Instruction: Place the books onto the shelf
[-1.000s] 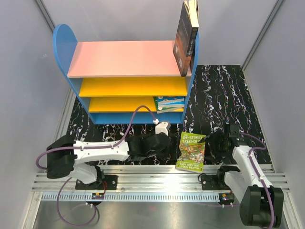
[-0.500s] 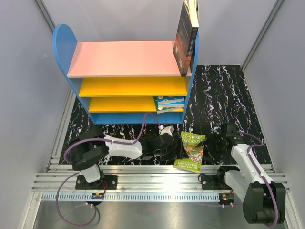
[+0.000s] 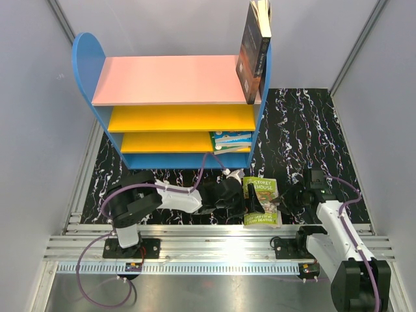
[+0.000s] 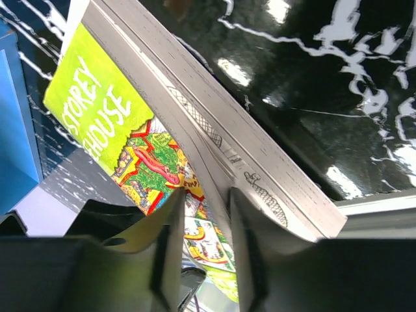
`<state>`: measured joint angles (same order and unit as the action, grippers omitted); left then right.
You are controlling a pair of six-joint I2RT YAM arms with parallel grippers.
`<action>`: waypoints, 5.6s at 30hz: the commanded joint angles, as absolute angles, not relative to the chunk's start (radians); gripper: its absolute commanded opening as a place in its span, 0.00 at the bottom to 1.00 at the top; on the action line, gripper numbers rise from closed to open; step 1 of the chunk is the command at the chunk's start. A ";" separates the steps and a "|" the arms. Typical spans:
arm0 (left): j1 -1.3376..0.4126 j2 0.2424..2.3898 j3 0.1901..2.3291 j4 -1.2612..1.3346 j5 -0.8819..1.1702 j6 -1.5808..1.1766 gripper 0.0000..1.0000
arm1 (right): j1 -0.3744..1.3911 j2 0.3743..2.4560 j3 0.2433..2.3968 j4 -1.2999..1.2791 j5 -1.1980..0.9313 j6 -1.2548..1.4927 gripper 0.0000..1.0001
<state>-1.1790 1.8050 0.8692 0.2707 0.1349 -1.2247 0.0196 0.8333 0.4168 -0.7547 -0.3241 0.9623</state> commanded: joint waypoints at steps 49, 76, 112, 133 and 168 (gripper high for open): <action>-1.059 1.552 0.331 1.063 0.095 -1.569 0.95 | 0.058 0.712 0.795 -0.910 -0.687 1.163 0.00; -1.052 1.717 0.391 1.651 0.063 -1.810 0.27 | 0.058 0.474 0.549 -0.632 -0.801 1.444 0.00; -1.195 1.190 1.868 -0.853 -0.446 -0.497 0.00 | 0.058 0.722 1.219 -1.443 -0.247 0.595 0.93; -1.266 1.618 2.103 0.709 -0.905 0.911 0.00 | 0.058 0.762 1.213 -1.442 -0.212 0.522 0.94; -1.046 1.608 1.218 1.666 -0.692 0.707 0.00 | 0.060 0.629 0.960 -1.404 -0.193 0.594 0.91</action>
<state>-1.0512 1.6310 1.2938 1.2545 -0.5526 0.7570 0.0570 0.6453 0.9585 -1.3598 -0.2024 0.5789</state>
